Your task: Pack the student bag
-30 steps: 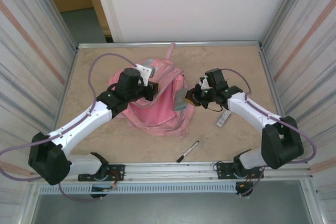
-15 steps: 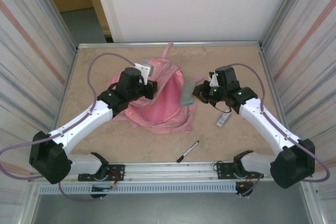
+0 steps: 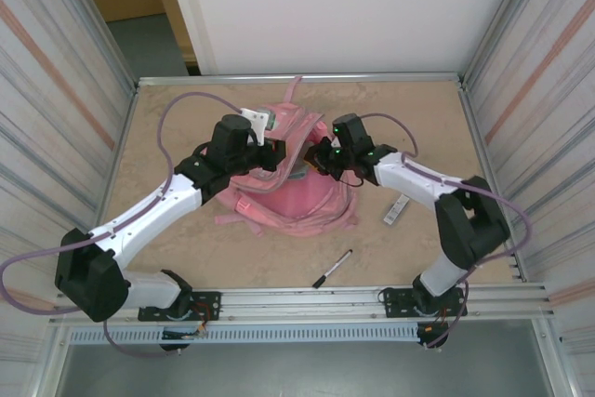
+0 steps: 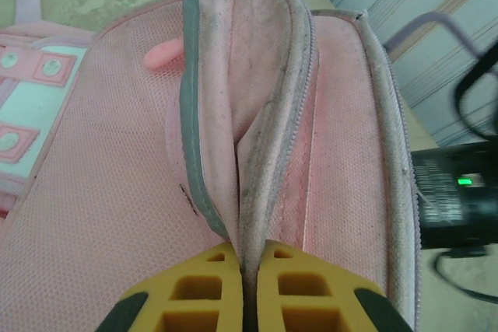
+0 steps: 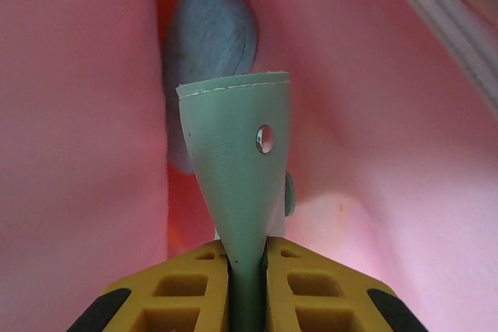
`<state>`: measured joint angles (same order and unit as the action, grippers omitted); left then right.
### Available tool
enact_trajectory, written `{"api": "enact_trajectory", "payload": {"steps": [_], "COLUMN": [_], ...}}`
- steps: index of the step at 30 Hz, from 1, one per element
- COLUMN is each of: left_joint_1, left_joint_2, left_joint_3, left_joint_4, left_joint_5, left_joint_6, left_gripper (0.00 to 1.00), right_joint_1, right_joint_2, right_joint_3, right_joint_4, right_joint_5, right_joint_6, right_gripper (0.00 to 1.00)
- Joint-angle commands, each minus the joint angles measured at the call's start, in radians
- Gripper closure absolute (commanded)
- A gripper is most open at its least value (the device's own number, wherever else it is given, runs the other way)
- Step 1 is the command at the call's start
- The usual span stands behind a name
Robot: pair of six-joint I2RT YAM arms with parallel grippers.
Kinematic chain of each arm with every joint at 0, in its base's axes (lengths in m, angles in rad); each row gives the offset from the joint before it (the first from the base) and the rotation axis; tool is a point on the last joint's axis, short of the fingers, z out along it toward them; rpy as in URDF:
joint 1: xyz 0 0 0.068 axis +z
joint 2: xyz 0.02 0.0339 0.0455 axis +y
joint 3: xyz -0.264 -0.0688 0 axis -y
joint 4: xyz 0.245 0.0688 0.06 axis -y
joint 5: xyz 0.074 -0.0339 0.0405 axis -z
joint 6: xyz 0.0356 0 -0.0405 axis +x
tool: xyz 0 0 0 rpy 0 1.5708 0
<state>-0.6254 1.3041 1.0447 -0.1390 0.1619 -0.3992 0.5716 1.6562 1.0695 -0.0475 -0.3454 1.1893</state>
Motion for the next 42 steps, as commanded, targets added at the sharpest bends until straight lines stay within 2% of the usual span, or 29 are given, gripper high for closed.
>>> {"api": "enact_trajectory", "payload": {"steps": [1, 7, 12, 18, 26, 28, 32, 35, 39, 42], "left_joint_1": [-0.005, -0.004, 0.003, 0.022, 0.038, 0.039, 0.040, 0.044, 0.053, 0.056], "left_joint_2": [-0.030, -0.024, -0.028, -0.028, -0.018, -0.015, -0.007, 0.000, 0.009, 0.012], "left_joint_3": [0.043, 0.042, 0.031, 0.032, 0.011, 0.005, -0.004, -0.009, -0.032, -0.040], "left_joint_4": [0.173, 0.182, 0.184, 0.167, 0.189, 0.192, 0.208, 0.193, 0.205, 0.203], "left_joint_5": [0.053, 0.065, 0.067, 0.071, 0.058, 0.052, 0.024, -0.016, -0.031, -0.035], "left_joint_6": [-0.020, 0.008, 0.033, 0.052, 0.058, 0.047, 0.058, 0.074, 0.078, 0.076], "left_gripper": [1.00, 1.00, 1.00, 1.00, 1.00, 1.00, 1.00, 1.00, 1.00, 1.00], "right_joint_1": [0.010, 0.029, 0.049, 0.086, 0.109, 0.114, 0.097, 0.065, 0.012, -0.039], "right_joint_2": [0.085, 0.234, 0.328, 0.404, 0.456, 0.467, 0.447, 0.408, 0.318, 0.249], "right_joint_3": [0.039, 0.097, 0.136, 0.204, 0.256, 0.265, 0.254, 0.260, 0.179, 0.108], "right_joint_4": [0.179, 0.262, 0.394, 0.394, 0.348, 0.340, 0.286, 0.152, 0.119, 0.115], "right_joint_5": [0.029, 0.035, -0.009, -0.015, -0.015, -0.024, -0.029, -0.053, -0.109, -0.172], "right_joint_6": [0.089, 0.152, 0.254, 0.262, 0.175, 0.173, 0.142, 0.062, 0.005, -0.009], "right_gripper": [0.86, 0.86, 0.86, 0.86, 0.82, 0.75, 0.68, 0.62, 0.50, 0.49]}}
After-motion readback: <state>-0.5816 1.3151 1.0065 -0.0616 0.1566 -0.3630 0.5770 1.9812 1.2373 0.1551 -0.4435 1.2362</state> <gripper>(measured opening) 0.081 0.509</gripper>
